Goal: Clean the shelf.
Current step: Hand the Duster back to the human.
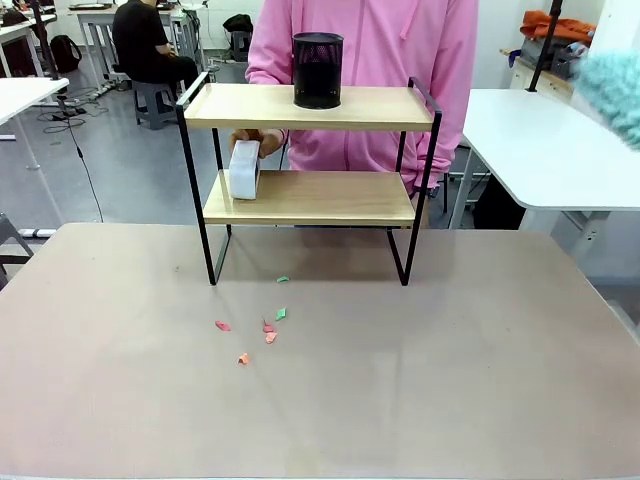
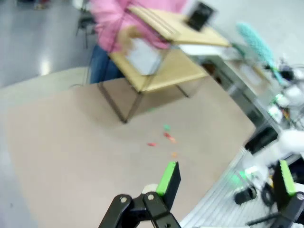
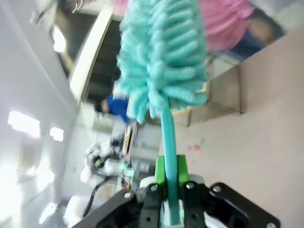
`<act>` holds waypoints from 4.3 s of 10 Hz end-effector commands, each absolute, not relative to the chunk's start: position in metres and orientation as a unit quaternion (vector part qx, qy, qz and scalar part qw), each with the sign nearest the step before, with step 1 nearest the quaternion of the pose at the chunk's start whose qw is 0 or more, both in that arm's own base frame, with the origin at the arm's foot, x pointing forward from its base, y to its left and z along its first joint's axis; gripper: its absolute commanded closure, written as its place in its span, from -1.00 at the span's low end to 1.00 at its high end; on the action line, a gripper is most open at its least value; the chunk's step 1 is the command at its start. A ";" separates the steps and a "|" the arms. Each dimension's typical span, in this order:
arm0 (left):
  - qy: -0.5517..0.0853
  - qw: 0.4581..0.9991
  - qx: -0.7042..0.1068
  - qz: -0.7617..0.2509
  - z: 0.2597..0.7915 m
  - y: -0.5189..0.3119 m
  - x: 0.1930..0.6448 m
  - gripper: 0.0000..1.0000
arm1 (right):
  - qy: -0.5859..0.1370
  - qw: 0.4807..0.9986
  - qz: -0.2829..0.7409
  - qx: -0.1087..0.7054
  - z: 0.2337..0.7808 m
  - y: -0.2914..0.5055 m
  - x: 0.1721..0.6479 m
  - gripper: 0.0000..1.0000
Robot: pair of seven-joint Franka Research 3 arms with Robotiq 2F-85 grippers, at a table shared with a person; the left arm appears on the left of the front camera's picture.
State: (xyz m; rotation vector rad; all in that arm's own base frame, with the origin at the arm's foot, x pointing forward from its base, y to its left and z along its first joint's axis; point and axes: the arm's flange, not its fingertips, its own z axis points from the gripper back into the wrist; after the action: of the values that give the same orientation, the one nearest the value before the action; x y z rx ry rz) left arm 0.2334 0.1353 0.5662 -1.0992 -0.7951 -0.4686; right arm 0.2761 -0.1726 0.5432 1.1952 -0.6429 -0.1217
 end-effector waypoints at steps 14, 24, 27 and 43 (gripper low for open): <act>-0.149 0.696 -0.581 -0.396 0.534 -0.106 0.300 -1.00 | 0.134 0.736 0.488 0.450 0.591 0.035 0.279 0.75; 0.073 0.616 -0.609 -0.495 0.475 -0.270 0.270 -1.00 | 0.191 0.699 0.532 0.437 0.555 0.103 0.309 0.75; 0.093 0.614 -0.593 -0.513 0.466 -0.284 0.252 -1.00 | 0.193 0.696 0.526 0.449 0.548 0.100 0.312 0.75; 0.076 0.622 -0.582 -0.518 0.464 -0.282 0.250 1.00 | 0.201 0.699 0.519 0.449 0.546 0.098 0.310 0.75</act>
State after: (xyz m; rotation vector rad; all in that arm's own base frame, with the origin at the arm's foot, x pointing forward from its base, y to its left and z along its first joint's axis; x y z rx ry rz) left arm 0.2550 -0.2849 0.4661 -1.3462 0.1916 -1.1641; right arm 0.3112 0.0967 0.5472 0.9744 0.4620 1.1526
